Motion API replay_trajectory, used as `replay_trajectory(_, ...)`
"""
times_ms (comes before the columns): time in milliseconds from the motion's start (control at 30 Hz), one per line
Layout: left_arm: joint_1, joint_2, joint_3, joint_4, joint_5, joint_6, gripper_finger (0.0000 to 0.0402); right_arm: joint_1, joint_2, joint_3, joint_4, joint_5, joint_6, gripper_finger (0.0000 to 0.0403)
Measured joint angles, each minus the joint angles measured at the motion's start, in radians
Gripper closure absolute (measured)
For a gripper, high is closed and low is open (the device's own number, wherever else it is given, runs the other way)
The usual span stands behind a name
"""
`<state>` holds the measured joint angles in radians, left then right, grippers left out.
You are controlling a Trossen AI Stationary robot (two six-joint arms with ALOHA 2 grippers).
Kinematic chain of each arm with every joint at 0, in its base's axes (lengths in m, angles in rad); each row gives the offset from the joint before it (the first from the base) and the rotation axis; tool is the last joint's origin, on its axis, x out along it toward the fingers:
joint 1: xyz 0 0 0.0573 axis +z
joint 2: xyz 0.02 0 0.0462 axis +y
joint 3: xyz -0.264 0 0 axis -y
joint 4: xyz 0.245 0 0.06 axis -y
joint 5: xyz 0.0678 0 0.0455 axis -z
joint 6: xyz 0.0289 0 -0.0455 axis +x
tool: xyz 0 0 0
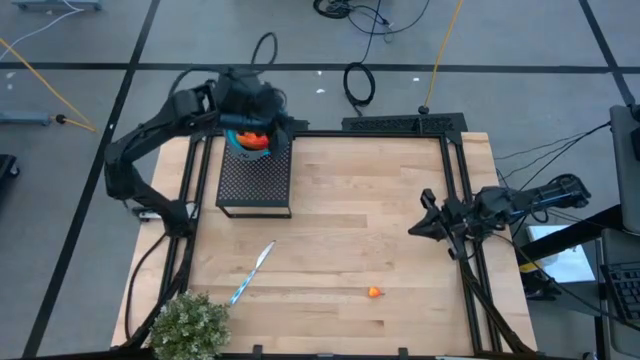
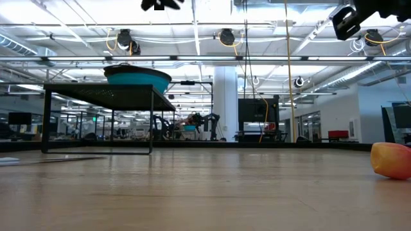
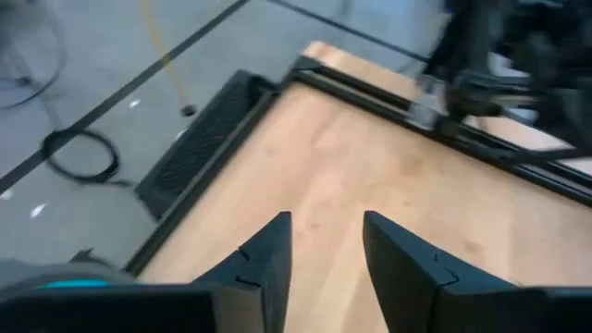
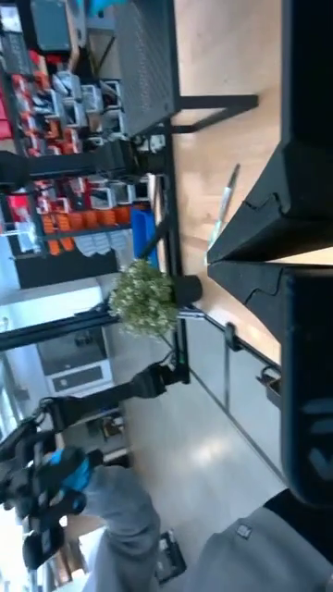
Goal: Pick & Place Fruit
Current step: Put the orange pear into the blue strainer bowl on the shelf
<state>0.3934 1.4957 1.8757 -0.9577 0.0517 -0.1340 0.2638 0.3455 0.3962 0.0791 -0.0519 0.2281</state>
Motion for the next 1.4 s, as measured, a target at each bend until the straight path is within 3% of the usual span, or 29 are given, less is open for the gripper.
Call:
replay_trajectory(367,-0.26,-0.019,-0.04,0.008,-0.151,-0.061,0.0358,0.003,0.142,0.0,0.029,-0.156,0.006,0.0403)
replay_trajectory(533,-0.34,-0.018,-0.087,0.048,-0.194,-0.114,0.0398,0.046,0.205,0.0,0.062,-0.162,0.037,0.0403)
replay_trajectory(1000,-0.463,-0.019,-0.341,0.31,-0.219,-0.164,0.0398,0.212,0.38,0.0,0.185,-0.152,0.028,0.0403)
replay_trajectory(1400,-0.519,-0.023,-0.513,0.499,-0.217,-0.133,0.0396,0.33,0.52,0.0,0.323,0.009,0.014,0.0403)
